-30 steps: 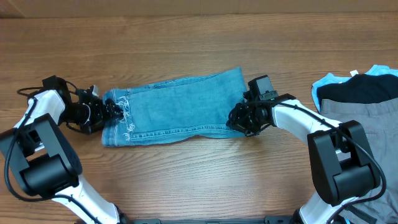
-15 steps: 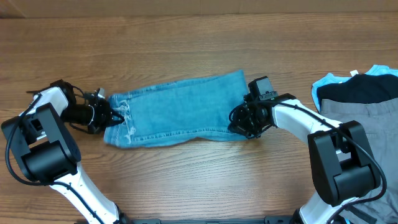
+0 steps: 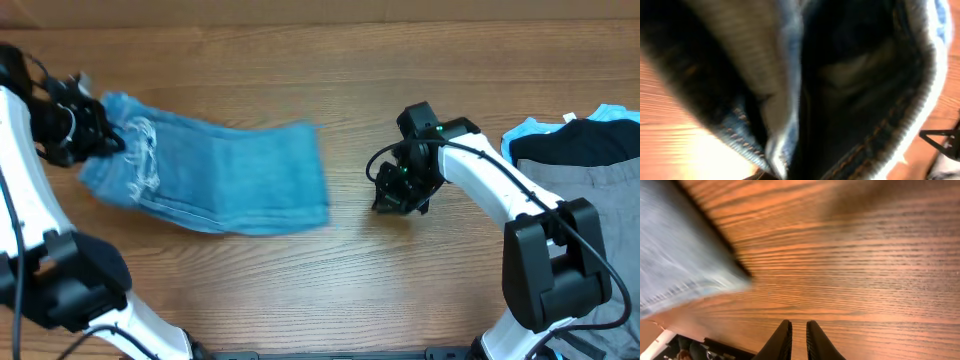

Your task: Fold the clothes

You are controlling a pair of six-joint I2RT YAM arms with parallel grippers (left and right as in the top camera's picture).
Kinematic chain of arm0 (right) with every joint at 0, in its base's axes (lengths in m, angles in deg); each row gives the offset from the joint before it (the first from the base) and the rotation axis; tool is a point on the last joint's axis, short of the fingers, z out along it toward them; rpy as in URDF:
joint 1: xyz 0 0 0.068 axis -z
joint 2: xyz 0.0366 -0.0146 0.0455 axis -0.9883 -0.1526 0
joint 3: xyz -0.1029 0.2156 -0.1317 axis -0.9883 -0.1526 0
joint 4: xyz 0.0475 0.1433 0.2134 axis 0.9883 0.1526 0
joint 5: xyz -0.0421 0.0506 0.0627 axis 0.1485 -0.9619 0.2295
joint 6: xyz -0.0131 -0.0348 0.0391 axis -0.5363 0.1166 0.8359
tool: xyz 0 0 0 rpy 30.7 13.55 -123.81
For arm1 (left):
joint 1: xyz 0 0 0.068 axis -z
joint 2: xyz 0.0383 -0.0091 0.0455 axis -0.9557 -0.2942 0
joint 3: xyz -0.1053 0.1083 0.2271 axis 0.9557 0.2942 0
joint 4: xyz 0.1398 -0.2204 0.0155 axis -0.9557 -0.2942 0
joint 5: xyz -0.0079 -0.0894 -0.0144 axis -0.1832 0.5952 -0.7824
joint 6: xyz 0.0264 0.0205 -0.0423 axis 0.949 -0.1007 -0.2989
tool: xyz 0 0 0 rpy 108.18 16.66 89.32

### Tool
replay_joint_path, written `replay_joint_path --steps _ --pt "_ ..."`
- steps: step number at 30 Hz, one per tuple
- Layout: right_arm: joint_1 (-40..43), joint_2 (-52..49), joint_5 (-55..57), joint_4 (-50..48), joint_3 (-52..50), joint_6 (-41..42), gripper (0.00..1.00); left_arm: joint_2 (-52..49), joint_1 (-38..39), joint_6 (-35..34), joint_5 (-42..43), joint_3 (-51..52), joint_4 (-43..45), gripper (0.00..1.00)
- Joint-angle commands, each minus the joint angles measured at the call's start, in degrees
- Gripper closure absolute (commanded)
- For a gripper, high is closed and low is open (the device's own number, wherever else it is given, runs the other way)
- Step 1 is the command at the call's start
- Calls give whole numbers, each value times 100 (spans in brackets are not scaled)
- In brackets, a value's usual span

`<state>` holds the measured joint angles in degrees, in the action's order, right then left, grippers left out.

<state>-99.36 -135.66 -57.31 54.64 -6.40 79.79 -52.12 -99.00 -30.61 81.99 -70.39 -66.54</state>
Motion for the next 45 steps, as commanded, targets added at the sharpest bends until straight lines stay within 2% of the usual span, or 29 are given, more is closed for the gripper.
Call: replay_joint_path --steps 1,2,5,10,19,25,26,27,28,29,32,33,38,41,43,45 --pt "-7 170 68 15 168 -162 86 203 614 -474 -378 -476 -133 96" --pt "-7 173 68 13 168 -181 86 160 1054 -726 -780 -378 -87 96" --pt "-7 170 70 13 168 -192 86 0 1620 -1193 -1403 -162 44 96" --pt "-7 170 70 15 166 -308 86 -529 2345 -2039 -1932 -24 127 95" --pt "-7 170 92 -13 166 -446 86 -1488 3158 -3080 -1904 -24 649 92" --pt "-7 170 94 -37 166 -476 86 -1838 3630 -3150 -1331 -24 960 93" --pt "-7 170 94 -57 166 -476 86 -1904 3783 -3176 -1373 -24 1029 84" --pt "-7 170 92 -57 166 -476 86 -1921 3838 -3191 -1397 -24 1051 65" --pt "-7 170 92 -52 166 -476 86 -1947 3893 -3246 -1421 -24 1088 51" --pt "-7 170 92 -50 166 -476 86 -1961 3928 -3303 -1436 -24 1119 44" --pt "-7 170 94 -55 166 -479 85 -1971 3963 -3405 -1443 -24 1257 33" --pt "-7 170 94 -55 166 -479 85 -1971 3963 -3410 -1414 -28 1298 27" --pt "-7 170 92 -55 166 -782 81 -1965 3687 -3388 -1394 -323 970 28" --pt "-7 179 -39 -201 181 -1320 78 -1965 3357 -3226 -1239 -793 494 27" --pt "-7 219 -748 -376 273 -1899 73 -1965 3058 -2968 -1019 -1228 144 26" --pt "-15 306 -1456 -568 407 -2135 68 -1965 2826 -2802 -892 -1574 -114 25"
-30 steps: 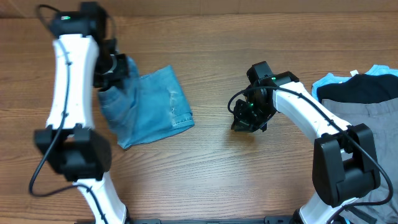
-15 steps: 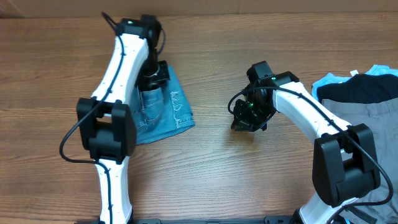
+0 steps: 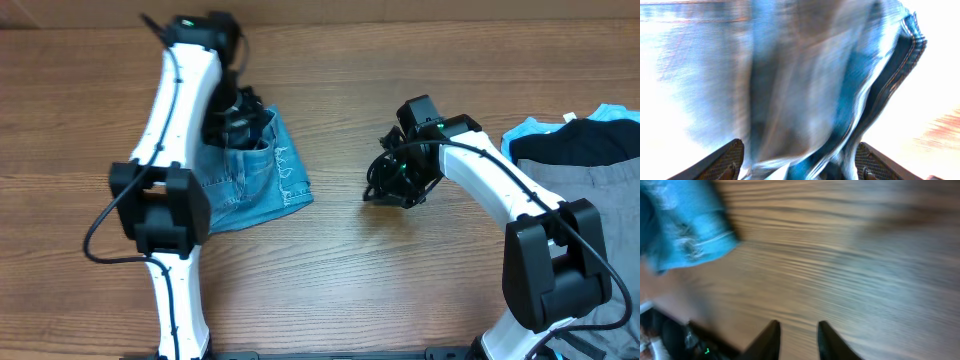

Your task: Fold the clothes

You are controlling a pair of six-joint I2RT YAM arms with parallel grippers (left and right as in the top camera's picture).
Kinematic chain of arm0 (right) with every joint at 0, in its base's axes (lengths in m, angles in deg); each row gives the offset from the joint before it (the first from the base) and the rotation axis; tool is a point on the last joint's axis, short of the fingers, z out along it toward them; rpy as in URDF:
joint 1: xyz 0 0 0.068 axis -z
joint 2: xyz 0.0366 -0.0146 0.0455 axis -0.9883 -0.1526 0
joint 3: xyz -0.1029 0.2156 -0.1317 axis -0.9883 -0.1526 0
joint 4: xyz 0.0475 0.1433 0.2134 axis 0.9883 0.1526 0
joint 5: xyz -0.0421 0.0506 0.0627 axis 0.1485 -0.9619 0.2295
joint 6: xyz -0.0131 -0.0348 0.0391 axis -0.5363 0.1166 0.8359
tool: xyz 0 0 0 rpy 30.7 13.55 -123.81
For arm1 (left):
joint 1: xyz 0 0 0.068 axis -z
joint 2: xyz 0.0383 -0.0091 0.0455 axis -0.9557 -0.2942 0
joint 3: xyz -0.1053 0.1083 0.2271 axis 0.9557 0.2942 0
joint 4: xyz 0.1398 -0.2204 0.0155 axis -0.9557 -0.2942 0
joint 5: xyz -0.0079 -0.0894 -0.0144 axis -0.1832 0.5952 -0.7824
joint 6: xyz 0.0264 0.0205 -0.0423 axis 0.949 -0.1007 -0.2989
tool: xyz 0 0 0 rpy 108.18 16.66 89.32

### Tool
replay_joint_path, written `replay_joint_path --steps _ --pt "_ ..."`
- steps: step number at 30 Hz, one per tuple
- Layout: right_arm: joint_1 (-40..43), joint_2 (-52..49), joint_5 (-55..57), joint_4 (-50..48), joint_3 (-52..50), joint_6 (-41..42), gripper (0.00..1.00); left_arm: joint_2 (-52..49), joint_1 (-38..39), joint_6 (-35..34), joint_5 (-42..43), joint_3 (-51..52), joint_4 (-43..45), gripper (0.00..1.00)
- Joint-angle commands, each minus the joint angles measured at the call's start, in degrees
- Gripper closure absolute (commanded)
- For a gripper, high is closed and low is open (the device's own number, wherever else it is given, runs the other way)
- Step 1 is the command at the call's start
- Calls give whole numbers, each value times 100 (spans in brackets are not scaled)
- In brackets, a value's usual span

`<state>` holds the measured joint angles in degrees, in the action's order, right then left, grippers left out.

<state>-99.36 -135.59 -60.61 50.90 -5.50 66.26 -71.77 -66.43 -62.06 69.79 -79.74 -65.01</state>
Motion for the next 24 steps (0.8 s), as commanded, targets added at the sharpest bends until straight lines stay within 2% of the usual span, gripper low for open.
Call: replay_joint_path --steps 1,3,7,10,11,13,17,21,23,24 --pt "-31 369 -1412 -326 402 -778 65 0 -549 400 328 -807 -354 24" --pt "-109 498 -1843 -621 544 -774 57 61 -798 680 564 -1008 -354 15" --pt "-476 682 -2006 -1290 831 -420 44 122 -1141 826 643 -1080 -354 7" --pt "-866 684 -1486 -1834 879 -52 36 118 -1292 1088 647 -999 -352 11" --pt "-1003 658 -1110 -1906 879 33 30 118 -1314 1180 649 -962 -354 12" --pt "-1248 592 -560 -2041 870 48 23 118 -1320 1403 643 -872 -354 12" --pt "-1790 254 544 -2420 870 46 9 116 -1314 1681 616 -664 -352 23" --pt "-2044 -201 1279 -2669 870 52 6 116 -1320 1735 568 -369 -326 29" --pt "-2048 -551 1333 -2885 870 210 17 116 -1320 1974 549 -103 -271 31" --pt "-2039 -662 1333 -2929 870 321 30 116 -1320 2035 551 4 -240 33"
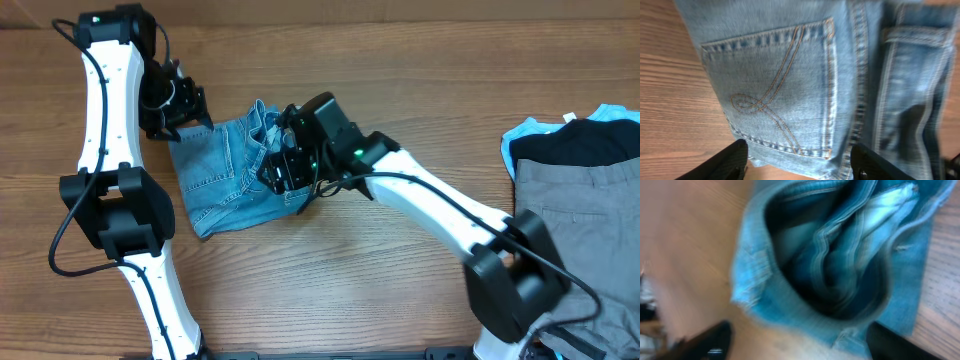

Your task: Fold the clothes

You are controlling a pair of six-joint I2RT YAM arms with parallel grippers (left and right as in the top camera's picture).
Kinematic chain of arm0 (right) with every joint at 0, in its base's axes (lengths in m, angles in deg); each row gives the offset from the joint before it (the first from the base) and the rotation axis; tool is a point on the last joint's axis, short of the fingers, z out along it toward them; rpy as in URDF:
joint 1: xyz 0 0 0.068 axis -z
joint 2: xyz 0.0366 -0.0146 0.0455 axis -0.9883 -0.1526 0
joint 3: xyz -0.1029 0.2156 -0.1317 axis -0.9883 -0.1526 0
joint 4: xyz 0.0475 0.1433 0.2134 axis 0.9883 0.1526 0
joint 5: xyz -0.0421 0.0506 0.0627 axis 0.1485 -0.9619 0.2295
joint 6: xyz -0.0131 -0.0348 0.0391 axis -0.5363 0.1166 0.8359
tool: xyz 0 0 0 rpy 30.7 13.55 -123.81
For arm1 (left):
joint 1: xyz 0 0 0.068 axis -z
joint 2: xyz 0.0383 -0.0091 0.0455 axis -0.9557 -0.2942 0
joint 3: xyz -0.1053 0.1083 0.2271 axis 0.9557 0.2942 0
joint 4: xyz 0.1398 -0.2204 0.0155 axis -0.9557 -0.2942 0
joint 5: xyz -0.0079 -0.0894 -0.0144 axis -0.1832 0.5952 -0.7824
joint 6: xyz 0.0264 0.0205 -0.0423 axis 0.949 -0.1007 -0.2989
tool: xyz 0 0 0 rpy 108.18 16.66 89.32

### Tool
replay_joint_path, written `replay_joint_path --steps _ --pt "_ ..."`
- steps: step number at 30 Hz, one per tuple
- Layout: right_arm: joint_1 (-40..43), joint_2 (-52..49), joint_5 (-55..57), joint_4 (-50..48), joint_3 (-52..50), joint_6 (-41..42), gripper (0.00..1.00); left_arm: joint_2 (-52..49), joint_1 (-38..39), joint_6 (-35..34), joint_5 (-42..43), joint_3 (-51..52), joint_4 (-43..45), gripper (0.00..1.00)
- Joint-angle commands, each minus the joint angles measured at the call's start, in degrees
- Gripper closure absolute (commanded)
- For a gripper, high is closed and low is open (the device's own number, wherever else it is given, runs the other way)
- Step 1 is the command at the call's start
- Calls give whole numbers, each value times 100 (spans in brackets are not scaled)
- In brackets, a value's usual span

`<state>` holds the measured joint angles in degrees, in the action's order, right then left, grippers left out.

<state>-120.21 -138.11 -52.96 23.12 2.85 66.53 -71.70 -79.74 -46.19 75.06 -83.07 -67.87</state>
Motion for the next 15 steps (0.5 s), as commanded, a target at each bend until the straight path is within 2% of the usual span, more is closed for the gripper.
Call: replay_joint_path --steps 1,2,3,5,6,7,8,9,10,12,13,15 --pt "72 -566 564 -188 35 446 46 109 11 527 24 507 103 34" --pt "87 -662 562 -190 35 562 54 109 11 570 24 638 155 35" --pt "109 -726 557 -181 35 651 58 109 11 592 24 772 205 36" --pt "131 -774 535 -166 35 693 61 109 11 636 26 1038 337 36" --pt "133 -772 501 -166 35 688 54 109 11 656 26 1161 404 37" --pt "133 -750 389 -168 37 680 35 109 13 682 28 1298 483 37" --pt "136 -708 164 -166 37 566 28 109 13 695 31 1451 579 36" --pt "136 -678 9 -164 37 448 27 109 13 695 28 1585 660 36" --pt "136 -640 -63 -129 37 407 36 109 13 695 26 1718 730 37" --pt "149 -623 -17 -42 37 411 69 109 13 697 24 2009 940 36" --pt "168 -627 50 33 37 433 80 109 11 697 22 2118 1021 37" --pt "232 -671 380 323 35 476 94 109 2 695 -61 2347 1220 36"
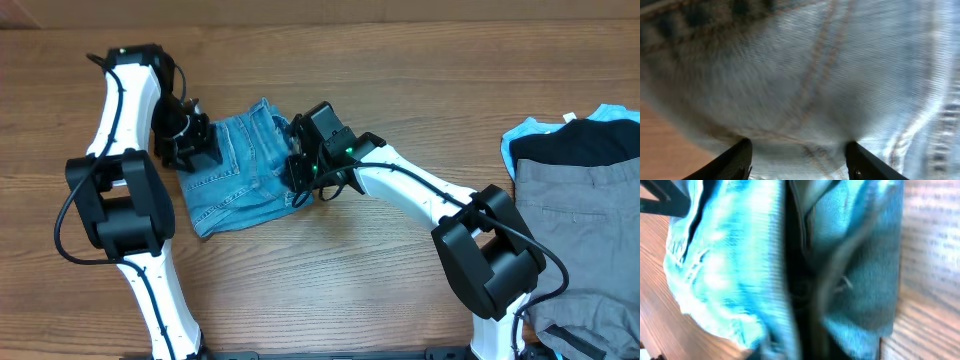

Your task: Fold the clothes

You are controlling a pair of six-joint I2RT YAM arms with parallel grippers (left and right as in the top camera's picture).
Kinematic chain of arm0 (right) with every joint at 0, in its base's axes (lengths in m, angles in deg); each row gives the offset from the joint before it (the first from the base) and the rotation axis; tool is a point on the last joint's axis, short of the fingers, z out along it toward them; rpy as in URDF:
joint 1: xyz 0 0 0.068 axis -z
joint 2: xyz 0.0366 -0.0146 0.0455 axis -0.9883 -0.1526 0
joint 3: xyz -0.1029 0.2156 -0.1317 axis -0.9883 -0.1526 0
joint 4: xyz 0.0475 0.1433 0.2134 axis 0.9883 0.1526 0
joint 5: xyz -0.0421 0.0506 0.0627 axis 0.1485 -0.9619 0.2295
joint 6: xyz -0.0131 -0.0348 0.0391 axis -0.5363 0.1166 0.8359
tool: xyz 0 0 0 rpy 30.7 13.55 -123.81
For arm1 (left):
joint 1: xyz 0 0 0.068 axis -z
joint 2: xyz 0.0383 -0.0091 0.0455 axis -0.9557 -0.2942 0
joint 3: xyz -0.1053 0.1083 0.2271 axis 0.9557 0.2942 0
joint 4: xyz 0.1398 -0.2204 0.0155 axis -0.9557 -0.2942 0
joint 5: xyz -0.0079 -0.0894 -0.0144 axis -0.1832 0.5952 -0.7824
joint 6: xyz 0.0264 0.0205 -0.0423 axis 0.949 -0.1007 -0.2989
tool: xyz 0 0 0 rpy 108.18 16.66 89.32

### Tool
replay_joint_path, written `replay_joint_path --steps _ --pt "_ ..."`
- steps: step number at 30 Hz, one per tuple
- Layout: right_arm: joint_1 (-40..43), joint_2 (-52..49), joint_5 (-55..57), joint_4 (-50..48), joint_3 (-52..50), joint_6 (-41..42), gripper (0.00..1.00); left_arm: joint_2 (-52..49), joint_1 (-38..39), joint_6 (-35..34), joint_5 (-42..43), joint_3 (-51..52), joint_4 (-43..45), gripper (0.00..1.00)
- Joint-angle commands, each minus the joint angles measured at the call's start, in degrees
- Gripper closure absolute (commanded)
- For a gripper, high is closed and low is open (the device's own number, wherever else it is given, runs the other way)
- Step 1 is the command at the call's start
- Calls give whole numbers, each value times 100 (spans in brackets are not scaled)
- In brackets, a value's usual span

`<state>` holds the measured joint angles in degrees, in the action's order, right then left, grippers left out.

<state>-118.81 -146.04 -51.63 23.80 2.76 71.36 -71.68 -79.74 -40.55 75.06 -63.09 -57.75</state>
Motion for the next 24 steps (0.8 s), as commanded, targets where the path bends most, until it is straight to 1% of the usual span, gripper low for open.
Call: replay_joint_path --steps 1,4,5,6,7,8,9,12,13,15,17,19,21,24 --pt "127 105 400 422 39 -4 96 107 0 131 -125 437 275 37" --pt "212 59 581 772 -48 17 96 107 0 129 -385 621 428 38" --pt "269 57 595 1036 -68 13 85 107 0 129 -492 645 466 39" --pt "304 59 603 1187 -66 13 71 107 0 129 -511 645 487 39" --pt "348 81 599 1335 -55 7 51 107 0 129 -511 643 501 39" --pt "400 107 601 1464 -42 -35 48 107 0 129 -511 643 505 39" --pt "468 166 605 1624 -7 -87 48 107 2 129 -507 643 507 39" --pt "697 455 553 1945 184 -247 50 107 2 127 -398 640 509 37" --pt "796 706 350 2002 354 -490 54 107 2 129 -334 640 509 36" --pt "859 1012 -166 1926 601 -713 67 107 2 125 -181 640 529 35" --pt "872 1274 -678 1698 881 -713 79 107 2 125 68 640 573 34" --pt "831 1370 -914 1484 994 -680 86 107 2 109 179 640 595 34" --pt "728 1388 -940 1198 1003 -634 87 107 2 83 179 640 616 34" --pt "560 1239 -691 911 844 -599 89 107 2 81 179 640 616 33"
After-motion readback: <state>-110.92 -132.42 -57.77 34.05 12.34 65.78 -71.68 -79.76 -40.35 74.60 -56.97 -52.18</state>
